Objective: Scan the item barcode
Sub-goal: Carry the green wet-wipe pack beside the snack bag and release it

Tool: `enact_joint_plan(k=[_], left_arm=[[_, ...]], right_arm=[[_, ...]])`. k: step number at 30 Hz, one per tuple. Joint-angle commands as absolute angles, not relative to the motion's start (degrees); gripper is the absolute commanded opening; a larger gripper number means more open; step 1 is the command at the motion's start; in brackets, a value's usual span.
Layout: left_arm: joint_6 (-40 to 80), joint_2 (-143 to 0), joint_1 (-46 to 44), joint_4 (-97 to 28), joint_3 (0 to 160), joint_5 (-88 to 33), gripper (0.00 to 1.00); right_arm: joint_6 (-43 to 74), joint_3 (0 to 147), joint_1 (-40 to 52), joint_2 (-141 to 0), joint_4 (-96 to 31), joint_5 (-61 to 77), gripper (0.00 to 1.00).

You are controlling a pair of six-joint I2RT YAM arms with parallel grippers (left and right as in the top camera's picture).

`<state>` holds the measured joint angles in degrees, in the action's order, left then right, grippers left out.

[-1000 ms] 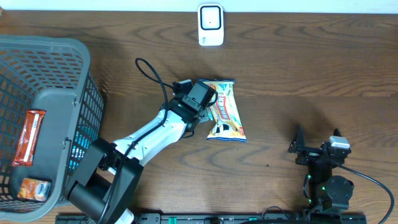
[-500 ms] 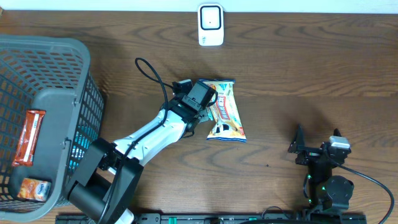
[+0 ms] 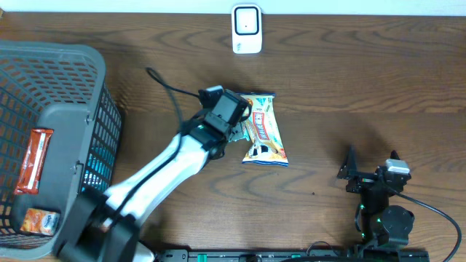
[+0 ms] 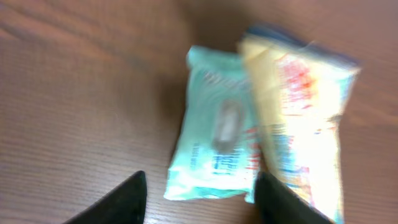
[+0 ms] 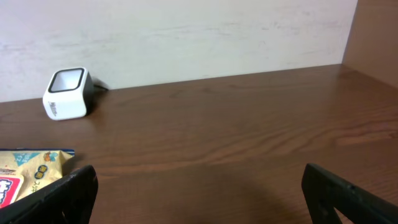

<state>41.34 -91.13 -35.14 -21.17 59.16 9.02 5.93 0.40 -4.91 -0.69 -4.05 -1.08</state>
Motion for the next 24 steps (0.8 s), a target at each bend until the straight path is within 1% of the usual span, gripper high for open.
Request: enact_joint_plan(k=[1, 4, 8, 9, 13, 17, 20, 24], left_arm=[[36.8, -83.0, -35.1, -21.6, 58.8, 10.1, 0.68], [34.1, -76.2, -35.1, -21.7, 58.8, 10.1, 0.84], [28.0, -67.7, -35.0, -21.7, 59.5, 9.7, 1.00], [26.1, -65.6, -34.9, -21.7, 59.9, 9.7, 0.98], [18.1, -56.9, -32.4, -22.2, 61.8, 10.0, 0.98], [18.1, -50.2, -25.4, -23.7, 62.5, 14.3, 0.98], [21.5, -45.6, -14.7, -27.0, 62.5, 15.9, 0.98], [26.4, -44.1, -1.8, -32.4, 62.5, 15.9, 0.98]], right_arm=[[6.6, 0.3, -4.5, -0.4, -4.3, -1.4, 0.99], [6.6, 0.3, -4.5, -0.4, -4.3, -1.4, 0.99], [6.6, 0.3, -4.5, -0.4, -4.3, -1.4, 0.99], [6.6, 0.3, -4.5, -0.4, -4.3, -1.4, 0.99], [6.6, 0.3, -4.5, -0.4, -4.3, -1.4, 0.99], [6.6, 0.3, -4.5, -0.4, -4.3, -1.4, 0.99], [6.6, 0.3, -4.5, -0.4, -4.3, -1.4, 0.99], [6.6, 0.3, -4.5, -0.4, -4.3, -1.4, 0.99]])
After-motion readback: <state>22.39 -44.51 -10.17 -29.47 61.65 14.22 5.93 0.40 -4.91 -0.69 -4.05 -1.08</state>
